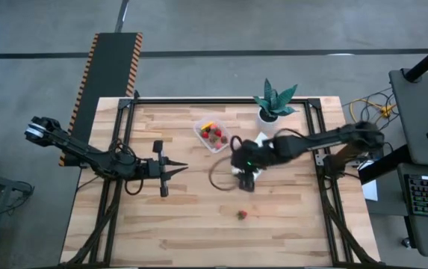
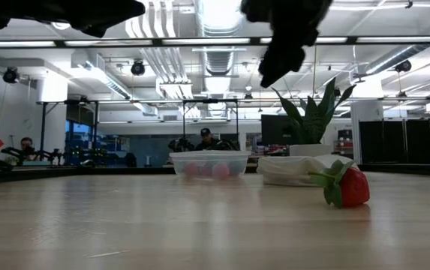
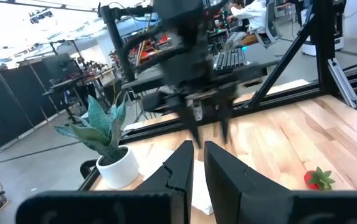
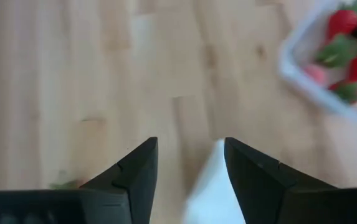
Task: Pick and placing Produce into tupperware
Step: Put the strawberry into the transparent bin
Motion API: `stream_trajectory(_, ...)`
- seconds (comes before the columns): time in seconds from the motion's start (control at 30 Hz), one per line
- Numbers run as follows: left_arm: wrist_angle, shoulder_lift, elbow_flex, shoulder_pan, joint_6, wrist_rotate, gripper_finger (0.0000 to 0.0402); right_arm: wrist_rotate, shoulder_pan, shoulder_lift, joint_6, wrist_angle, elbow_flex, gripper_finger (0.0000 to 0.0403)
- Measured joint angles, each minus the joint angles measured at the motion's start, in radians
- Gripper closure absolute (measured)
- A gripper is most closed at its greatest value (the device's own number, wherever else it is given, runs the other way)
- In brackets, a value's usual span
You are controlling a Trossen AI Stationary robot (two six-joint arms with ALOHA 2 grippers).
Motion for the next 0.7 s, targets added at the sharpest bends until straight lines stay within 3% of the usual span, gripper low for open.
stream_trajectory(0.13, -0.003, -0.002, 0.0, 0.0, 0.0, 0.0, 0.0378, -0.002, 0.088, -0.071, 0.081, 0.089, -0.115, 0.0213)
stream_trajectory(0.3, -0.001, -0.002, 0.0, 0.001, 0.0, 0.0, 0.0378, -0.002, 0.202, -0.098, 0.099, 0.248, -0.239, 0.0161)
stream_trajectory(0.47, -0.001, -0.002, 0.0, 0.002, 0.0, -0.001, 0.0378, 0.004, 0.312, -0.068, 0.06, 0.427, -0.325, 0.0113)
stream_trajectory(0.7, -0.003, -0.002, -0.001, 0.002, 0.0, -0.001, 0.0378, 0.119, 0.428, 0.038, 0.027, 0.498, -0.353, 0.0102)
